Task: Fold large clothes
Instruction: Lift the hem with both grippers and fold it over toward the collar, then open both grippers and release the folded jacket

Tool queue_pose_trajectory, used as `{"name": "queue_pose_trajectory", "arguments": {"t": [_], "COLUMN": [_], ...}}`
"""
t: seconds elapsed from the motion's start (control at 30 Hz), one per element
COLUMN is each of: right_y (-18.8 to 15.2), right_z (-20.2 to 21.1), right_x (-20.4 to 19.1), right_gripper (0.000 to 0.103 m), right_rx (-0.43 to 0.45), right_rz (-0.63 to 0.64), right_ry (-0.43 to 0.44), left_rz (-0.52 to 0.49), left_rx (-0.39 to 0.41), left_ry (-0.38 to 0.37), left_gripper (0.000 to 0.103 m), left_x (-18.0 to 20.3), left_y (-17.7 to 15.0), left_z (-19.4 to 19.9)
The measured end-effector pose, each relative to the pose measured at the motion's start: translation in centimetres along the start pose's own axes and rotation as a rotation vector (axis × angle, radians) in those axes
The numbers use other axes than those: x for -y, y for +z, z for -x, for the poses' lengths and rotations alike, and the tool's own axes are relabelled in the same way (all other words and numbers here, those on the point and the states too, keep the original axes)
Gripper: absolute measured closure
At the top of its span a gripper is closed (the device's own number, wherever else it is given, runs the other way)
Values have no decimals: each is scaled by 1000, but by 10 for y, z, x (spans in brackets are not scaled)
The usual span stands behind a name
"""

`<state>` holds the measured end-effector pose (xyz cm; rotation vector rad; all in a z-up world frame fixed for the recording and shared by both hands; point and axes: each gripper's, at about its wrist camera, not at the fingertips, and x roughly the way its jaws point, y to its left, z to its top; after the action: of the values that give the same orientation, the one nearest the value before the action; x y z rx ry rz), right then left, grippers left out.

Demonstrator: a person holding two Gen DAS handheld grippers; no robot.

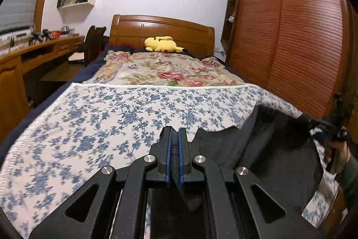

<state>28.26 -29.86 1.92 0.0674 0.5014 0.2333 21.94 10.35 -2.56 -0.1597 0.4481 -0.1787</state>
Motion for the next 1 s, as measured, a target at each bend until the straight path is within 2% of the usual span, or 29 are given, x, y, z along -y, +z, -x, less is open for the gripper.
{"name": "queue_pose_trajectory", "arguments": {"t": [0.03,0.13,0.27,0.4,0.6,0.63,0.73,0.77,0.83,1.0], "right_y": [1,0,4,7,14,15,15,15,16,14], "right_z": [-9,-33,-54,-53,-51,-49,-44,-42,-40,-39], "right_x": [-4,-10,-14,-27,-36,-37,-37,-37,-41,-73], "right_gripper": [92,91,90,86,78,73,49,43,40,39], "right_rx": [-10,-47,-105,-123,-150,-149,-143,-140,-150,-174], "right_rz": [1,18,10,45,88,91,89,83,95,161], "right_ry": [-3,-50,-75,-114,-130,-132,-217,-217,-223,-188], "left_rz": [14,-8,5,-7,-2,-11,-43,-47,-45,-69], "left_rx": [-10,-31,-68,-92,-109,-111,-120,-124,-129,-132], "left_ry": [-16,10,-6,18,2,7,22,21,15,13], "left_gripper": [97,97,97,97,97,96,96,96,95,93], "left_x": [-3,-1,-2,-1,-3,-2,0,0,-1,0], "left_y": [0,0,-2,-2,-3,-3,-5,-6,-6,-7], "left_z": [-10,-33,-57,-69,-74,-75,-76,-76,-75,-70]}}
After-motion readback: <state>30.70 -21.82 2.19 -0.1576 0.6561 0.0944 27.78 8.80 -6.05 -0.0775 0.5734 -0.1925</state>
